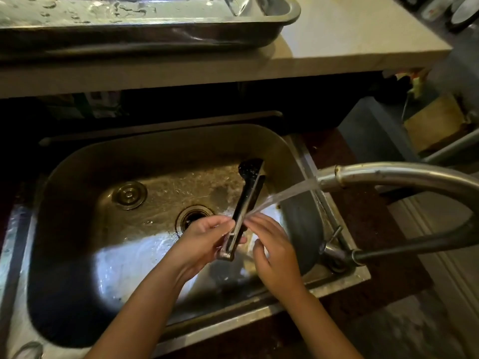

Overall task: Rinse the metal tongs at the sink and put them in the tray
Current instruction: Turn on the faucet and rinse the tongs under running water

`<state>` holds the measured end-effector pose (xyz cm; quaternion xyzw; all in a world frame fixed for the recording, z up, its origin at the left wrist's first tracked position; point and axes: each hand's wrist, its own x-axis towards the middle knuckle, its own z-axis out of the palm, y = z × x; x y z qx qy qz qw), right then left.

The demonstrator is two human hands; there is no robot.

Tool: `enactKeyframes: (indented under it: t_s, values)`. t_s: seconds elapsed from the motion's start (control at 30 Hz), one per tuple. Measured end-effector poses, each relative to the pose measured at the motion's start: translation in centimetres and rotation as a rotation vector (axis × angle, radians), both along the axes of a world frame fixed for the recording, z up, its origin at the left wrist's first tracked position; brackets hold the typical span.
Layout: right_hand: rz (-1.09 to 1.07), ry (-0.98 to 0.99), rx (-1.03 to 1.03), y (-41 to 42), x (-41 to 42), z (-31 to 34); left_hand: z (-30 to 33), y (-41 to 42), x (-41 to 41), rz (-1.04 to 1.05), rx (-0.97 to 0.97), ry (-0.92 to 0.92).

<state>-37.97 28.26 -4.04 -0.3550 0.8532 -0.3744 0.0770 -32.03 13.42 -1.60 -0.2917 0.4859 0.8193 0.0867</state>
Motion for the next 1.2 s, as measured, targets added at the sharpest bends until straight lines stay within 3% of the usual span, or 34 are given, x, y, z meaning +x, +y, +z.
enactKeyframes:
  t_s: [0.13,0.3,0.5,0.7,0.87,0.9,1.03,1.13,1.2]
  values:
    - [0.093,0.111,0.212,-0.4,-2.3,-1.1,1.0,-0.4,1.8,-0.026,-0.078,-0.005]
    - [-0.103,0.123,0.354,-1.1,-6.8,-0.4,1.0,-0.8,3.4,-0.087,-0.167,-0.035]
    - [0.270,0.213,0.379,-0.8,-3.3,-0.9,0.4,-1.2,3.9,-0.033,-0.099,-0.057]
    - [0.019,0.173,0.434,-2.0,-6.1,-1.3,-0.1,-1.0,3.7,-0.059,-0.144,-0.057]
    - [0.383,-0.202,0.124,0.0,1.3,-0.2,-1.0,-0.3,2.9,0.074,-0.167,-0.072]
    - [0.348,-0.279,0.042,0.1,1.6,0.0,-1.3,-0.2,2.8,0.111,-0.160,-0.079]
    - [-0.177,-0.606,-0.176,-1.3,-0.6,0.3,-1.9,-0.3,2.7,0.152,-0.126,-0.073]
    - [-0.294,-1.016,-0.238,-3.0,-2.7,0.4,-1.8,-0.1,2.6,0.106,-0.102,-0.027]
    - [-0.291,-1.176,-0.347,-3.8,-3.7,0.4,-1.8,0.2,2.7,0.034,-0.131,-0.025]
